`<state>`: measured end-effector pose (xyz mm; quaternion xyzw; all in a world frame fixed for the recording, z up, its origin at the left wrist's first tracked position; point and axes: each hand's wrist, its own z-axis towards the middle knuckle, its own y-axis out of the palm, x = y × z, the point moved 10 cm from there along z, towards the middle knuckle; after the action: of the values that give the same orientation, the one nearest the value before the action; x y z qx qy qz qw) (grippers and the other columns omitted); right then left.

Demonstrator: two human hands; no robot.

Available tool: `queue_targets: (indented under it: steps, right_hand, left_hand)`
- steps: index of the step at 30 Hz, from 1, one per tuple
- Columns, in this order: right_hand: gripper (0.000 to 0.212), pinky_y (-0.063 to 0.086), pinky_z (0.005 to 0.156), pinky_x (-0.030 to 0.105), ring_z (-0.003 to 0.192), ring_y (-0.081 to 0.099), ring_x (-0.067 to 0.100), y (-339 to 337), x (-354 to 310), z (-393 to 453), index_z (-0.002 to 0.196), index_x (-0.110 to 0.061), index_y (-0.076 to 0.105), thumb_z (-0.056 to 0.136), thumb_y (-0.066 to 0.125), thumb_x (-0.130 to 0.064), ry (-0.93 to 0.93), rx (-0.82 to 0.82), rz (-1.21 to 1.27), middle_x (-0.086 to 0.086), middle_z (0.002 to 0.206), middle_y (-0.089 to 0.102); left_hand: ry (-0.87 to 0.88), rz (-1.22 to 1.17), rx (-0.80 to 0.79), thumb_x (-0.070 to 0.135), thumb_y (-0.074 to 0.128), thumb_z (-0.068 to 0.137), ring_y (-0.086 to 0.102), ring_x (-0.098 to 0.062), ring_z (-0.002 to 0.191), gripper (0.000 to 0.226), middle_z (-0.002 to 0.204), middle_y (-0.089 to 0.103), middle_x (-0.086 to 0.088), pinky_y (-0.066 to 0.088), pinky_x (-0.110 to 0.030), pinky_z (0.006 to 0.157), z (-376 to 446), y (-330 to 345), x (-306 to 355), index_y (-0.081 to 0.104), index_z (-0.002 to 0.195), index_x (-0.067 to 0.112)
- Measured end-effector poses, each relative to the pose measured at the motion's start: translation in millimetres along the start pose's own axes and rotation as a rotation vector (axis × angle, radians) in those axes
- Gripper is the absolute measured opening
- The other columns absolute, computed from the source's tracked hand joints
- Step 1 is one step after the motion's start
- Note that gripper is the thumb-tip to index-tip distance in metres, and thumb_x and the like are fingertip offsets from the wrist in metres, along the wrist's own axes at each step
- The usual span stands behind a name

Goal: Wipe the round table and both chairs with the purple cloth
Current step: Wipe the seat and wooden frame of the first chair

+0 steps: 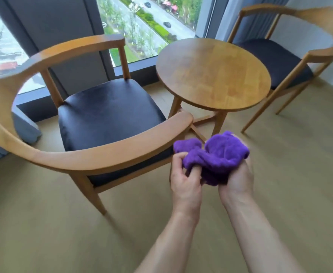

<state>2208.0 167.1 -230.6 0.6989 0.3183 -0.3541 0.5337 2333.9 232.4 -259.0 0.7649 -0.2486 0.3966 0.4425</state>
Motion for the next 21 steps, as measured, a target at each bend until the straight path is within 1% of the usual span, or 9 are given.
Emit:
queue_targets:
  steps: [2,5,7,11,13,16,18,19,21]
  right_hand:
    - [0.028,0.054,0.081,0.041,0.084,0.063,0.029,-23,30,-4,0.112,-0.008,0.063,0.091,0.048,0.0,0.019,0.073,-0.053,0.02,0.097,0.062]
    - [0.033,0.055,0.086,0.039,0.101,0.067,0.029,-36,69,9,0.116,-0.006,0.062,0.091,0.045,0.006,0.007,0.136,-0.106,0.022,0.117,0.066]
    - [0.03,0.052,0.09,0.039,0.1,0.066,0.023,-37,88,30,0.115,-0.012,0.063,0.089,0.052,0.0,-0.017,0.151,-0.145,0.013,0.114,0.069]
    - [0.038,0.056,0.082,0.03,0.093,0.068,0.014,-25,114,74,0.11,-0.028,0.055,0.073,0.065,-0.023,-0.06,0.129,-0.145,0.001,0.105,0.07]
    - [0.046,0.055,0.074,0.029,0.09,0.069,0.013,-18,122,91,0.113,-0.031,0.051,0.07,0.068,-0.03,-0.105,0.107,-0.151,0.001,0.104,0.07]
    - [0.031,0.055,0.069,0.025,0.085,0.07,0.005,8,127,111,0.106,-0.036,0.058,0.077,0.068,-0.034,-0.209,0.002,-0.156,-0.011,0.093,0.073]
    - [0.016,0.057,0.082,0.036,0.099,0.069,0.013,31,130,119,0.102,-0.037,0.065,0.086,0.064,-0.037,-0.268,-0.081,-0.164,-0.008,0.103,0.073]
    - [0.012,0.056,0.088,0.041,0.103,0.068,0.018,36,134,124,0.1,-0.037,0.067,0.09,0.061,-0.037,-0.275,-0.099,-0.151,-0.004,0.106,0.073]
    - [0.013,0.054,0.091,0.04,0.1,0.068,0.018,38,146,132,0.103,-0.034,0.067,0.097,0.056,-0.031,-0.266,-0.121,-0.144,-0.003,0.104,0.073]
  left_hand:
    - [-0.022,0.014,0.105,0.01,0.06,0.098,0.064,-0.011,0.08,0.008,0.094,0.069,0.0,0.057,-0.036,0.069,-1,-33,-26,0.052,0.1,0.013]
    - [0.033,0.063,0.237,0.006,0.054,0.099,0.066,-0.009,0.085,0.012,0.098,0.067,0.001,0.059,-0.037,0.076,22,-77,-39,0.052,0.11,0.011]
    - [0.107,0.13,0.253,0.007,0.055,0.099,0.069,-0.01,0.091,0.015,0.1,0.068,0.004,0.062,-0.034,0.076,51,-89,-36,0.055,0.112,0.015]
    - [0.217,0.229,0.204,0.019,0.055,0.099,0.07,-0.001,0.089,0.029,0.089,0.072,0.025,0.061,-0.032,0.083,110,-85,-25,0.066,0.094,0.046]
    - [0.217,0.278,0.185,0.03,0.054,0.1,0.07,-0.013,0.095,0.018,0.092,0.073,0.013,0.059,-0.037,0.087,139,-83,-29,0.067,0.089,0.035]
    - [0.082,0.331,0.11,0.029,0.045,0.104,0.066,-0.011,0.078,0.028,0.086,0.063,0.006,0.057,-0.02,0.062,176,-75,-50,0.054,0.077,0.028]
    - [0.068,0.292,0.048,0.029,0.044,0.103,0.061,-0.002,0.069,0.028,0.082,0.06,0.012,0.051,-0.015,0.051,188,-60,-55,0.055,0.077,0.027]
    - [0.104,0.296,0.033,0.027,0.044,0.104,0.063,-0.005,0.072,0.027,0.084,0.062,0.01,0.053,-0.017,0.053,191,-51,-53,0.057,0.08,0.025]
    - [0.259,0.292,0.002,0.021,0.044,0.104,0.068,-0.025,0.096,0.022,0.1,0.068,-0.004,0.058,-0.032,0.081,196,-38,-45,0.063,0.094,0.018]
